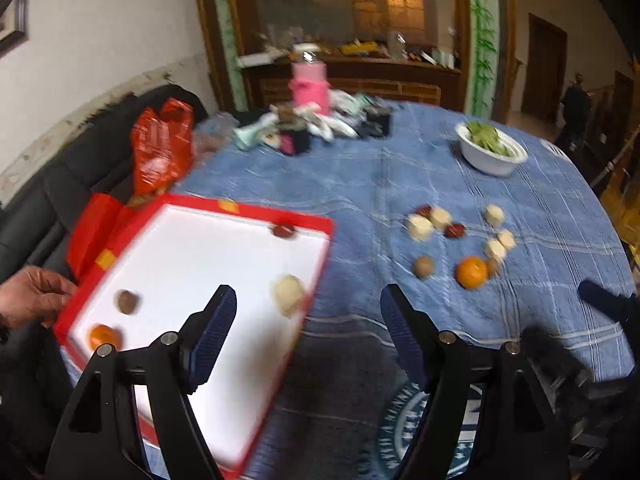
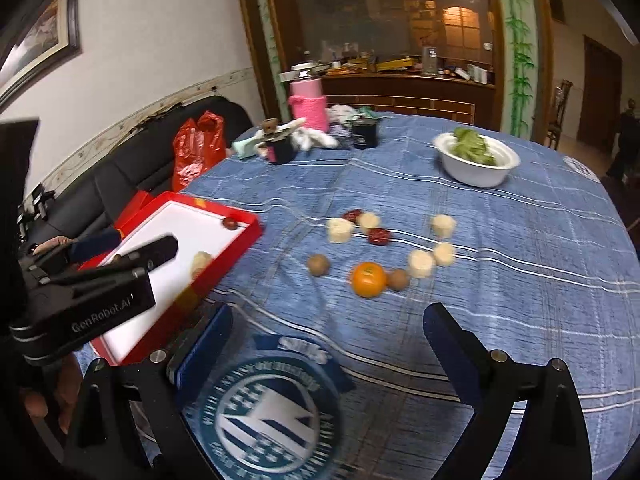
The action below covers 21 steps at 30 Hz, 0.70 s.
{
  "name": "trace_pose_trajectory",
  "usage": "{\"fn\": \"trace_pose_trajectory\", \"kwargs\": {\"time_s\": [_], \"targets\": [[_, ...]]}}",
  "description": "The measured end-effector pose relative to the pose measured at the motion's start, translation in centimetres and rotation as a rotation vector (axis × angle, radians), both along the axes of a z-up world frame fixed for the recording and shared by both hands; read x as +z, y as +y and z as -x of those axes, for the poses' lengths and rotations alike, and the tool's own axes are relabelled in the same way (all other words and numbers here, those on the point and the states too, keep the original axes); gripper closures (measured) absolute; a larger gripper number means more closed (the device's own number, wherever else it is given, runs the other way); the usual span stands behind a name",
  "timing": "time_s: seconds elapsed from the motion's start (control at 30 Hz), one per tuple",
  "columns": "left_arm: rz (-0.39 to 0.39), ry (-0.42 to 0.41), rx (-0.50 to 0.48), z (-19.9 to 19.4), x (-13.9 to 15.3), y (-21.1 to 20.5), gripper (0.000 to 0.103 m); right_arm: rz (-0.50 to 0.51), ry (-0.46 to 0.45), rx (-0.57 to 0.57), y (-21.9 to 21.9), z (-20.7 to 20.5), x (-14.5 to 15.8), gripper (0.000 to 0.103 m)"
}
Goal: Organize fruits
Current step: 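Move both open tools back toward the fruits on the tablecloth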
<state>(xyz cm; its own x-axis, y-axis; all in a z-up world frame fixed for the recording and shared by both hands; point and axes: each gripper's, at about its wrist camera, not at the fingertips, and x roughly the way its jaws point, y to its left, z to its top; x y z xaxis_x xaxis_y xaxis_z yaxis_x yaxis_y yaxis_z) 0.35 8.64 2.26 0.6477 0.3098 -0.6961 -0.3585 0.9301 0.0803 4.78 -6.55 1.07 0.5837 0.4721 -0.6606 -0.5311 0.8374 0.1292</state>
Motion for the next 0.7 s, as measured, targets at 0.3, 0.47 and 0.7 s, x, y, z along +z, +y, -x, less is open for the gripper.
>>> {"fn": "trace_pose_trajectory", "kwargs": {"time_s": [0.3, 0.47, 0.7], "targets": [[0.111, 0.043, -0.139, -2.0, -3.6, -3.2, 0.028, -0.028, 0.061, -0.187, -8.0, -3.8, -1.9, 0.005], [0.117, 0.002, -0.136, -1.6, -3.4, -2.5, 0.028, -0.027, 0.087, -0.115, -6.2, -5.2, -2.7, 0.011], [0.143, 0.020, -0.125, -1.2, -4.1, -1.2, 0.028, 0.037, 0.088, 0.073, 1.8, -7.7, -3.9, 0.050]]}}
